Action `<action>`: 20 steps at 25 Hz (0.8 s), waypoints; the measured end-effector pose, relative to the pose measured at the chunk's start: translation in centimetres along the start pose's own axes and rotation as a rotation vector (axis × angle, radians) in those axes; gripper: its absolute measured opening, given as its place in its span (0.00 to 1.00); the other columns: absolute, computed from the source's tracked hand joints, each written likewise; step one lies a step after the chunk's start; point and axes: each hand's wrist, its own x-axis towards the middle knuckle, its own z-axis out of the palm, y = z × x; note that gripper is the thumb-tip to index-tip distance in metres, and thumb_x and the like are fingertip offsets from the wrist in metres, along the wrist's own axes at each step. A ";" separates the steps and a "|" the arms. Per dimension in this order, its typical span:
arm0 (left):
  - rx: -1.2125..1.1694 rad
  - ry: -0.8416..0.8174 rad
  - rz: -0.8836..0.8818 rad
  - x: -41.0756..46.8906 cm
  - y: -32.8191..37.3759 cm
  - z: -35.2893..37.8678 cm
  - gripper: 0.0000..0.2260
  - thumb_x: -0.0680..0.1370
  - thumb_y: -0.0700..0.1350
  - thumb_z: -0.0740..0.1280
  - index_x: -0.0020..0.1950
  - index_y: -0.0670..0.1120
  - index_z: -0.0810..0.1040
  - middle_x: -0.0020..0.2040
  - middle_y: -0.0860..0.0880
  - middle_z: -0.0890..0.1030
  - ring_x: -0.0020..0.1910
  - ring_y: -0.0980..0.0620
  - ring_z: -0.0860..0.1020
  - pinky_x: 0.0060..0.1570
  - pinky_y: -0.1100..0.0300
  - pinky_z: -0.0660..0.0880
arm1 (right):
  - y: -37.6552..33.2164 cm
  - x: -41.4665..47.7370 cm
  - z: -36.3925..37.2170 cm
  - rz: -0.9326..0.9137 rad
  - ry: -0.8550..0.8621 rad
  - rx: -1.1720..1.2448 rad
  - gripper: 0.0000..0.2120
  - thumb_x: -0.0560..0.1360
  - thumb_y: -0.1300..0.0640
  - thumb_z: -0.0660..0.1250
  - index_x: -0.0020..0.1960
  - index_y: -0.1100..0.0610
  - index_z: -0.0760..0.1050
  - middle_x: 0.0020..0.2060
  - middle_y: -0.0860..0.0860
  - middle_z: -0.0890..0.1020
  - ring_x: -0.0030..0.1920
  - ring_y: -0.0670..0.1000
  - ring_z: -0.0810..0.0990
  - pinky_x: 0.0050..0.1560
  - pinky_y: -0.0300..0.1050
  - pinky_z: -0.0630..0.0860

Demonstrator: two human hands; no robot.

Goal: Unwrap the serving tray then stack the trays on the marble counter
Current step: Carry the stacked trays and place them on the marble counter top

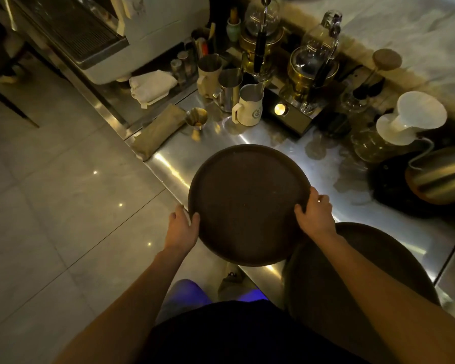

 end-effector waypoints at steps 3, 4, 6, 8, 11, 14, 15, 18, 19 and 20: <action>-0.011 -0.075 -0.025 0.8 0.1 0.4 0.25 0.81 0.52 0.60 0.73 0.40 0.61 0.67 0.38 0.73 0.63 0.40 0.75 0.58 0.49 0.74 | 0.4 0.7 0.2 0.051 -0.045 -0.047 0.27 0.77 0.50 0.64 0.71 0.60 0.61 0.64 0.64 0.69 0.62 0.65 0.72 0.58 0.61 0.75; -0.019 -0.086 -0.021 0.9 0.1 0.6 0.24 0.81 0.52 0.60 0.72 0.40 0.62 0.66 0.39 0.74 0.61 0.40 0.76 0.56 0.50 0.74 | 0.5 0.8 0.3 0.068 -0.055 -0.049 0.26 0.77 0.50 0.64 0.70 0.61 0.62 0.62 0.64 0.70 0.61 0.65 0.73 0.57 0.60 0.75; -0.029 -0.104 -0.031 1.3 0.4 0.7 0.22 0.81 0.51 0.60 0.70 0.40 0.64 0.63 0.39 0.76 0.60 0.41 0.77 0.53 0.51 0.75 | 0.3 1.2 0.6 0.120 -0.074 -0.013 0.25 0.77 0.52 0.64 0.68 0.63 0.63 0.61 0.64 0.71 0.58 0.64 0.76 0.54 0.59 0.76; -0.039 -0.119 -0.054 1.7 0.6 0.6 0.21 0.81 0.51 0.59 0.69 0.40 0.65 0.61 0.39 0.77 0.58 0.40 0.78 0.53 0.51 0.76 | 0.0 1.4 0.7 0.164 -0.075 0.038 0.23 0.77 0.52 0.65 0.67 0.63 0.65 0.61 0.64 0.71 0.56 0.63 0.77 0.54 0.57 0.76; -0.042 -0.153 -0.094 2.2 0.4 0.1 0.20 0.81 0.51 0.58 0.67 0.39 0.64 0.58 0.39 0.78 0.53 0.40 0.80 0.53 0.46 0.78 | -0.5 1.9 0.5 0.213 -0.060 0.093 0.21 0.78 0.53 0.65 0.65 0.64 0.68 0.61 0.63 0.72 0.56 0.62 0.77 0.54 0.55 0.76; -0.061 -0.160 -0.132 2.3 -0.1 -0.2 0.17 0.81 0.50 0.59 0.64 0.40 0.63 0.53 0.41 0.78 0.49 0.42 0.81 0.48 0.47 0.80 | -1.0 2.1 0.7 0.212 -0.055 0.109 0.18 0.78 0.54 0.64 0.62 0.65 0.71 0.59 0.63 0.75 0.55 0.62 0.78 0.55 0.54 0.76; -0.063 -0.144 -0.134 2.4 -0.2 -0.5 0.16 0.81 0.50 0.59 0.63 0.40 0.63 0.52 0.42 0.78 0.47 0.43 0.80 0.45 0.49 0.80 | -1.3 2.1 0.8 0.202 -0.048 0.119 0.18 0.78 0.54 0.64 0.62 0.65 0.72 0.58 0.63 0.75 0.55 0.62 0.78 0.56 0.54 0.77; -0.053 -0.063 -0.112 3.1 -0.7 -1.6 0.15 0.81 0.48 0.60 0.61 0.40 0.64 0.48 0.44 0.76 0.42 0.48 0.77 0.34 0.60 0.72 | -2.8 2.4 1.0 0.168 -0.023 0.170 0.16 0.78 0.55 0.65 0.60 0.65 0.73 0.56 0.63 0.77 0.54 0.62 0.78 0.55 0.52 0.76; -0.052 -0.039 -0.099 3.4 -0.9 -1.9 0.15 0.81 0.48 0.60 0.60 0.39 0.64 0.47 0.44 0.76 0.41 0.49 0.76 0.31 0.62 0.70 | -3.3 2.5 1.1 0.160 -0.021 0.183 0.15 0.78 0.56 0.65 0.60 0.65 0.73 0.55 0.63 0.77 0.53 0.62 0.78 0.54 0.51 0.75; -0.053 -0.016 -0.084 3.6 -1.0 -2.3 0.14 0.81 0.49 0.60 0.60 0.39 0.64 0.46 0.45 0.75 0.40 0.49 0.75 0.30 0.63 0.69 | -3.7 2.5 1.2 0.154 -0.018 0.190 0.15 0.78 0.56 0.65 0.59 0.65 0.74 0.54 0.62 0.78 0.53 0.61 0.78 0.53 0.50 0.75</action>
